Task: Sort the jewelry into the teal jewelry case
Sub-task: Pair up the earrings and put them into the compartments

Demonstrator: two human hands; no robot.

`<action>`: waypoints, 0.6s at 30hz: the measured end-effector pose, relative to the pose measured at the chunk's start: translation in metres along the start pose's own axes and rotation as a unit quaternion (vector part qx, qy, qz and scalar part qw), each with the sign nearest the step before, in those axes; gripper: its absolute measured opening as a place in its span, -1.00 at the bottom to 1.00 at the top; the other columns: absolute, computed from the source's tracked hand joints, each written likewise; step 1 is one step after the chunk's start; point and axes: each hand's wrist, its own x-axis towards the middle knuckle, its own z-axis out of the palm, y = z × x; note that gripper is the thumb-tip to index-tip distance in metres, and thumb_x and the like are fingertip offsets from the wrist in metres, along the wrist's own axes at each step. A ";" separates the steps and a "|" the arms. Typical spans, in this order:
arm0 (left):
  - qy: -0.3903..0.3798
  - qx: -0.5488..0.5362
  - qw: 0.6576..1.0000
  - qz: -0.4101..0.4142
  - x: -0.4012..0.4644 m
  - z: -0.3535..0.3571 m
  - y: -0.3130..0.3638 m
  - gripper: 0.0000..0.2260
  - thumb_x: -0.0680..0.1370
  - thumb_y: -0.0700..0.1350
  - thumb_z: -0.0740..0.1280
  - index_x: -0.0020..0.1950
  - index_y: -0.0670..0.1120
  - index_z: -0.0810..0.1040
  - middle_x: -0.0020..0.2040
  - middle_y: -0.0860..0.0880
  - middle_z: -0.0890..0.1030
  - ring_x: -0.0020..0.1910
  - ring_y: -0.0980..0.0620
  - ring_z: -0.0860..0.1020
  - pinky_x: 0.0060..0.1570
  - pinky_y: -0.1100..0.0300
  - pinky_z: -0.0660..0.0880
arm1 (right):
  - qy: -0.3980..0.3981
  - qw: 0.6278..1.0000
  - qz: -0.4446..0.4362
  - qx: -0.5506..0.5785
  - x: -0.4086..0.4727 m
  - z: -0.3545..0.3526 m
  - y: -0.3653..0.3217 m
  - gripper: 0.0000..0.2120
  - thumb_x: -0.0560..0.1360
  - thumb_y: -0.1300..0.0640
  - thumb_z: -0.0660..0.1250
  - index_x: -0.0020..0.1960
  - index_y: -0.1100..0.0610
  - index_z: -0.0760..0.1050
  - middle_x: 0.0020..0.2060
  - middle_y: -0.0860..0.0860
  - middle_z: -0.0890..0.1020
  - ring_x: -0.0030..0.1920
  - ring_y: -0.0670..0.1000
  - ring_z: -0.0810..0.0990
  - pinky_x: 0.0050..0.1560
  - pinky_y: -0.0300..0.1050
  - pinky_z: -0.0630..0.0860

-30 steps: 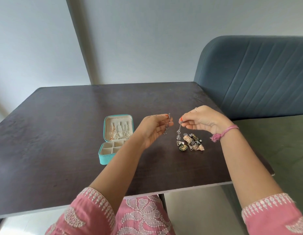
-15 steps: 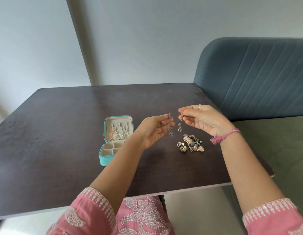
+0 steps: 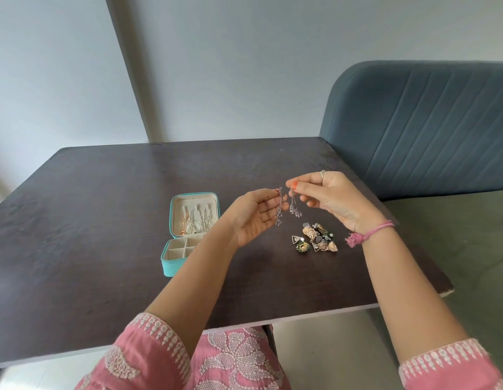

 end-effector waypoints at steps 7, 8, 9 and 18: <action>0.000 0.002 1.000 0.014 -0.002 0.004 0.002 -0.89 0.56 -0.16 0.27 -0.05 -0.07 0.60 -0.27 0.05 0.64 -0.14 0.09 0.59 0.03 0.20 0.45 | 0.033 0.998 -0.033 -0.047 0.000 0.008 0.001 -0.85 0.39 0.13 0.52 -0.07 0.14 0.68 -0.27 0.00 0.70 -0.28 -0.17 0.57 -0.22 -0.30 0.53; 0.003 0.007 1.000 0.020 -0.003 0.005 0.002 -0.89 0.55 -0.16 0.28 -0.04 -0.07 0.60 -0.28 0.05 0.63 -0.16 0.10 0.59 0.00 0.22 0.46 | 0.036 0.997 -0.039 -0.053 0.000 0.009 0.001 -0.83 0.38 0.14 0.52 -0.06 0.16 0.67 -0.28 0.00 0.69 -0.31 -0.19 0.57 -0.26 -0.33 0.52; 0.009 0.014 0.999 0.029 -0.003 0.005 0.002 -0.89 0.55 -0.17 0.28 -0.03 -0.06 0.60 -0.29 0.05 0.63 -0.16 0.09 0.60 -0.02 0.22 0.46 | 0.039 0.997 -0.043 -0.055 0.001 0.010 0.001 -0.82 0.37 0.14 0.53 -0.06 0.17 0.67 -0.27 0.01 0.69 -0.32 -0.19 0.56 -0.27 -0.34 0.51; 0.029 0.096 0.993 0.068 -0.005 0.002 0.013 -0.87 0.52 -0.15 0.33 0.00 -0.08 0.66 -0.21 0.02 0.65 -0.15 0.10 0.60 0.10 0.21 0.45 | 0.033 0.997 -0.050 -0.053 0.013 0.007 0.002 -0.83 0.35 0.12 0.56 -0.09 0.12 0.67 -0.29 0.01 0.68 -0.37 -0.19 0.54 -0.30 -0.33 0.49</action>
